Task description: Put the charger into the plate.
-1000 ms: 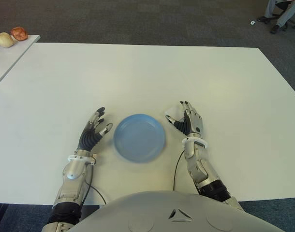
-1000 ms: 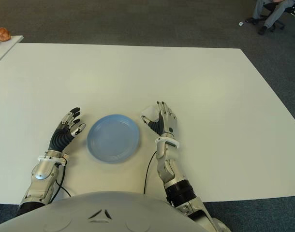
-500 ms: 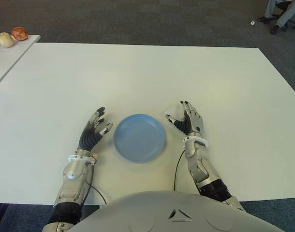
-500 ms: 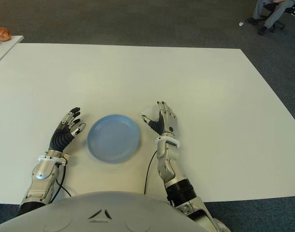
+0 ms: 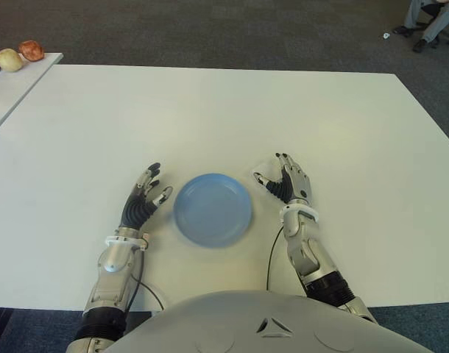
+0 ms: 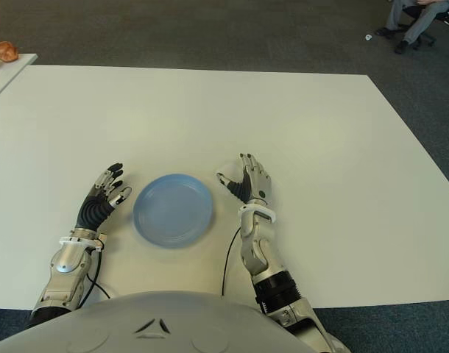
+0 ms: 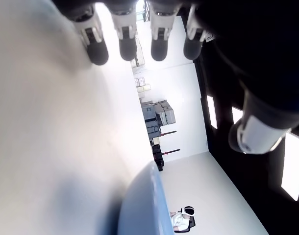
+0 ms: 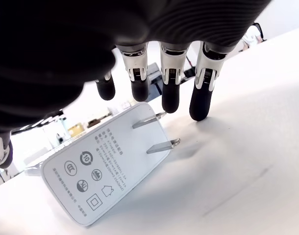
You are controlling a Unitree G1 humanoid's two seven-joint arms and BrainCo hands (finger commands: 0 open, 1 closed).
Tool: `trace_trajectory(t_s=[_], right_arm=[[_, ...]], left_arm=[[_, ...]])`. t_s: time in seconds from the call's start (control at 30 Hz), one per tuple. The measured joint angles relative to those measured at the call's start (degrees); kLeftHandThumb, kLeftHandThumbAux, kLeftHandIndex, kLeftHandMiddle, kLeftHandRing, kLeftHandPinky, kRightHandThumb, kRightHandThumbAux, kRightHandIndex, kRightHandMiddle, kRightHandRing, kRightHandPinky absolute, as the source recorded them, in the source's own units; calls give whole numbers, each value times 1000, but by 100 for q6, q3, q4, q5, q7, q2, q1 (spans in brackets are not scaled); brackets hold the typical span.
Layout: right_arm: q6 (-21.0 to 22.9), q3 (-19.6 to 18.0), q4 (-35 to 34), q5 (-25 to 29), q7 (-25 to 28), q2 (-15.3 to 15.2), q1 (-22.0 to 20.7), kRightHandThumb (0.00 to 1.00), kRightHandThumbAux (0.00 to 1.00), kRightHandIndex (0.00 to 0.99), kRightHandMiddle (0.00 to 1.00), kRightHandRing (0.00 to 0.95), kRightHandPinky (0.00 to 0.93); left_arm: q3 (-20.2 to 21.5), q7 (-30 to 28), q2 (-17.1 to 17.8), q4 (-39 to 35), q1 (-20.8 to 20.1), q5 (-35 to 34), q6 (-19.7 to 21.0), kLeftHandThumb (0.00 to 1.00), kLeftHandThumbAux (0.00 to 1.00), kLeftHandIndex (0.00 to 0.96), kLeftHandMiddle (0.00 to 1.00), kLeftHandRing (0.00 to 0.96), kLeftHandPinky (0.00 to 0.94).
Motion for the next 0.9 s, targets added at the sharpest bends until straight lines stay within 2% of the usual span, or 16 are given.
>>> trace_trajectory(t_s=[0.33,0.9], right_arm=[[23,-9,37,-31,31,1,-27,295,321,0,16,128,273],[-243,-130,628,18,-280,9,-357,303,314,0,11,141,321]], left_arm=[[4,0,-15,139,-79,0,-28,0,595,90,83,83,95],[39,0,12,772,-597,-9,-144,0,583,70,77,72,87]])
